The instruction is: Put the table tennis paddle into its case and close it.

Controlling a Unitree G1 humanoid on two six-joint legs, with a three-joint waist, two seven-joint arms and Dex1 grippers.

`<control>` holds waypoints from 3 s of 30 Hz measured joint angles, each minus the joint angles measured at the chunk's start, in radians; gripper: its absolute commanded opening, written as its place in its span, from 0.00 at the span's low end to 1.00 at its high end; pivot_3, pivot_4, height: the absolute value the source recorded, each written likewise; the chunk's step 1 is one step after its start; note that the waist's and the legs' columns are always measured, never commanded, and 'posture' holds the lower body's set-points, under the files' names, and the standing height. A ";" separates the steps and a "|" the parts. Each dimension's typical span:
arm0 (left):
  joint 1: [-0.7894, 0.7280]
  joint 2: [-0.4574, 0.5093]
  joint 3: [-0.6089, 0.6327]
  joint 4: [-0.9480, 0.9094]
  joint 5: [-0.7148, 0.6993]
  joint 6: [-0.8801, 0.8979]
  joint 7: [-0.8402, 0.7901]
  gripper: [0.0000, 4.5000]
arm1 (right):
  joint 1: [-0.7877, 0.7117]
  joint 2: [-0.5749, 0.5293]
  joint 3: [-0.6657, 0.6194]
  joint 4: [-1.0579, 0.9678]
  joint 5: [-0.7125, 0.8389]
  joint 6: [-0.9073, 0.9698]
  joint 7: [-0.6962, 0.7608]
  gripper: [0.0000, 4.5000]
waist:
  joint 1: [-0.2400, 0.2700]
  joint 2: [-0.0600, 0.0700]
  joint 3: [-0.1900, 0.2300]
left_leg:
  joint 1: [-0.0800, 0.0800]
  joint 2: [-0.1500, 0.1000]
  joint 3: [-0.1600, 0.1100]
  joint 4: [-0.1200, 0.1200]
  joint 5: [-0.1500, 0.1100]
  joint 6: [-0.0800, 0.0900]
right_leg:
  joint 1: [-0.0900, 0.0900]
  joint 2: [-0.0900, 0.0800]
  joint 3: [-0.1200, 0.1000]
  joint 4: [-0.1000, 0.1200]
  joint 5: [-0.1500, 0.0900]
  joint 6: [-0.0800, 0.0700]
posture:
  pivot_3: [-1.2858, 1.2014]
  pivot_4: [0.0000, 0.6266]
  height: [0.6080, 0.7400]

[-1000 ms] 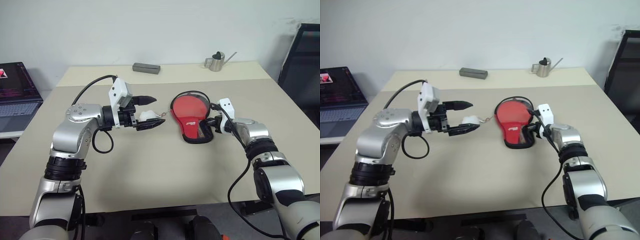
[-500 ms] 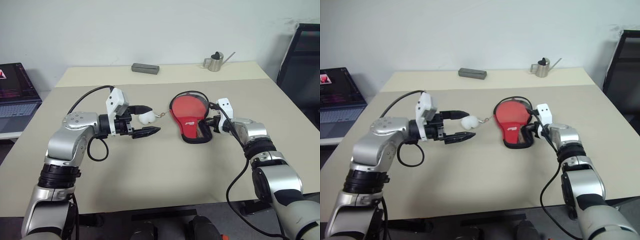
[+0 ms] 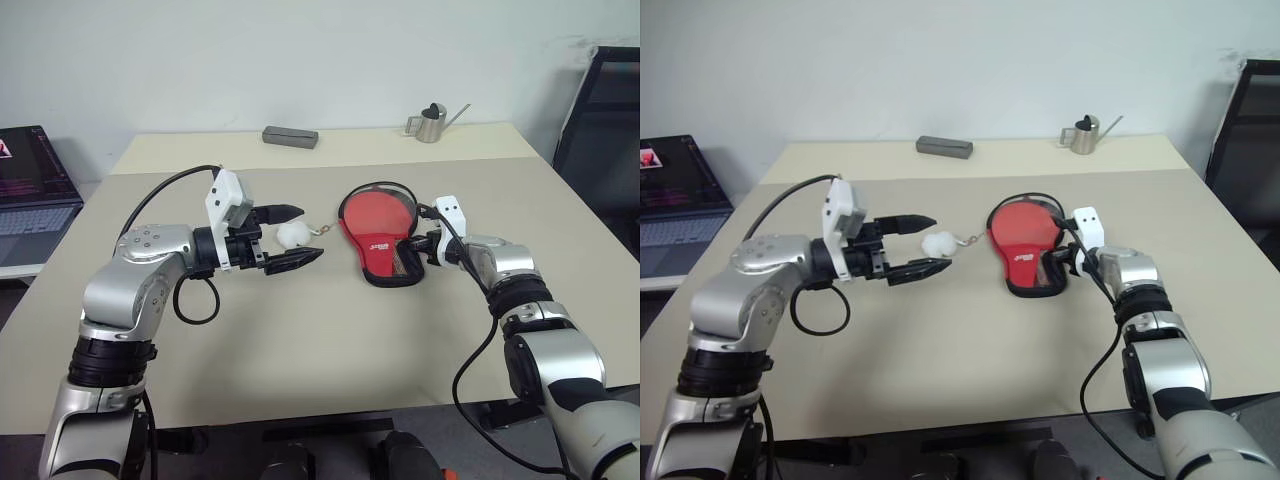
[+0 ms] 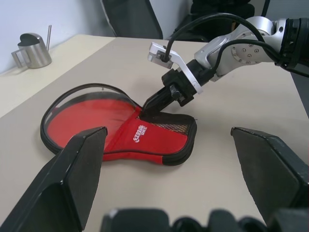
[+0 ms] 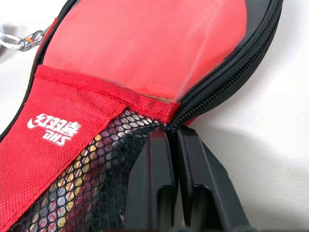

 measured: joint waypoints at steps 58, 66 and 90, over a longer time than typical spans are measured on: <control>0.185 0.145 -0.044 -0.236 -0.180 0.100 -0.243 1.00 | 0.728 -0.168 -0.192 -1.440 0.352 0.994 -0.109 0.00 | 0.053 0.000 0.000 | -0.005 0.002 -0.001 -0.006 -0.002 0.001 | 0.000 0.000 -0.003 -0.015 0.000 0.000 | 0.52 0.24 1.00; 0.200 0.145 -0.061 -0.242 -0.181 0.100 -0.246 1.00 | 0.799 -0.204 -0.241 -1.509 0.395 1.031 -0.106 0.00 | 0.059 0.000 0.000 | -0.005 0.001 -0.002 -0.006 -0.002 0.001 | 0.001 0.000 -0.004 -0.016 0.000 0.000 | 0.52 0.24 1.00; 0.189 0.143 -0.085 -0.230 -0.177 0.073 -0.255 1.00 | 0.803 -0.253 -0.247 -1.477 0.413 1.016 -0.153 0.31 | 0.067 0.000 0.000 | -0.005 0.001 -0.001 -0.004 -0.002 0.002 | 0.003 0.000 -0.004 -0.017 0.001 0.002 | 0.52 0.24 1.00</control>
